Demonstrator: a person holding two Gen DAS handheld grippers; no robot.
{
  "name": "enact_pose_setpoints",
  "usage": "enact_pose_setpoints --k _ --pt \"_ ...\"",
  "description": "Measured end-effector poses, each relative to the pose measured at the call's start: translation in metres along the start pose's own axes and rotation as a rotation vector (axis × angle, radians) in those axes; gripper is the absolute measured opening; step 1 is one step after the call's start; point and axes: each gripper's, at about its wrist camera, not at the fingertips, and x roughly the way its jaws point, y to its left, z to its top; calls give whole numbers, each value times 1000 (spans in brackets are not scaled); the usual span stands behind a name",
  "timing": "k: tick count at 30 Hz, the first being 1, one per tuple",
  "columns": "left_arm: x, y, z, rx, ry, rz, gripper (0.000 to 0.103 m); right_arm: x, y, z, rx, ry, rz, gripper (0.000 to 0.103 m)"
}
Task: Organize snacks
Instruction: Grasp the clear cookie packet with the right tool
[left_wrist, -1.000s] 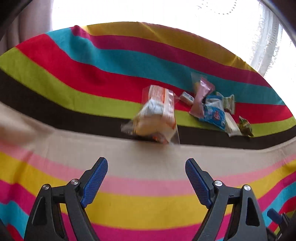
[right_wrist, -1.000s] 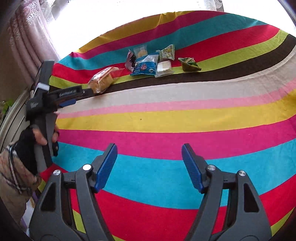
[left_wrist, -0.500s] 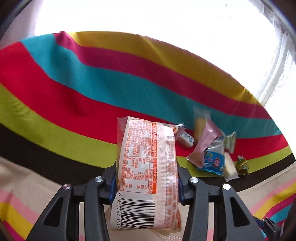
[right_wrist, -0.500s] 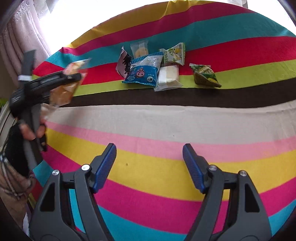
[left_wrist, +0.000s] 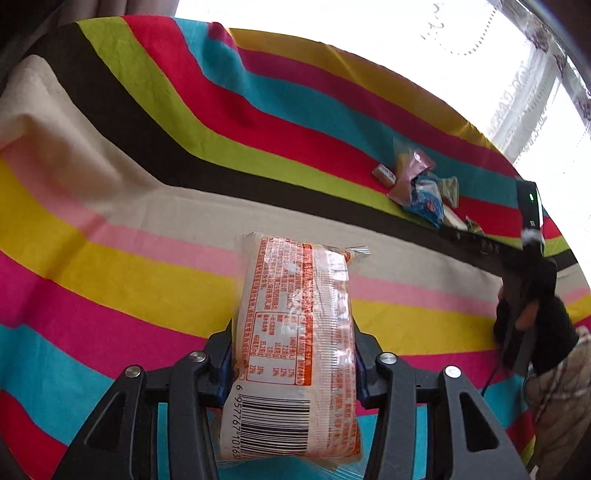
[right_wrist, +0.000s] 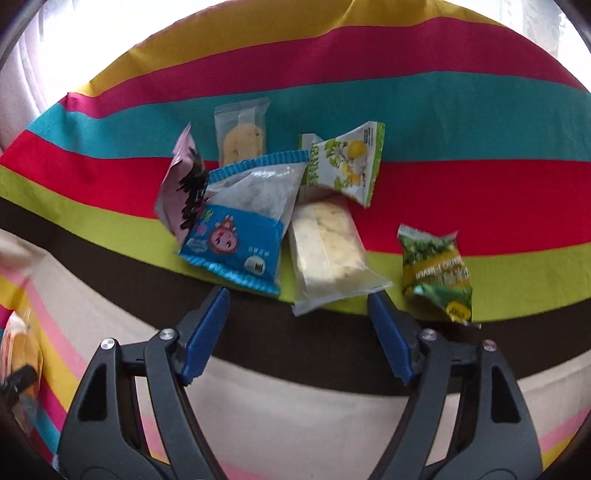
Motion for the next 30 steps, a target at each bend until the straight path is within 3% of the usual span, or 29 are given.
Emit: enact_pose_setpoints --k 4,10,14,18,20,21,22,24,26,30 --pt "5 -13 -4 46 -10 13 52 13 -2 14 -52 18 -28 85" --pt "7 -15 -8 70 -40 -3 59 1 -9 6 -95 45 -31 87" --pt "19 -31 -5 113 -29 -2 73 0 -13 12 -223 14 -86 87" --pt "28 -42 -5 151 -17 16 81 17 -34 32 -214 44 11 87" --pt "29 -43 -7 157 -15 20 82 19 -39 32 -196 45 53 75" --pt "29 -43 -7 159 -15 22 83 15 -39 29 -199 34 63 51" --pt "30 -44 -8 161 -14 23 84 8 -38 26 -193 42 67 40" --pt "33 -47 -7 168 -10 26 85 -11 -30 11 -178 76 77 39" --pt "32 -47 -8 173 -8 32 86 -44 -19 -17 -190 50 117 39" --pt "36 -49 -5 169 -7 33 88 -89 -12 -80 -161 58 80 40"
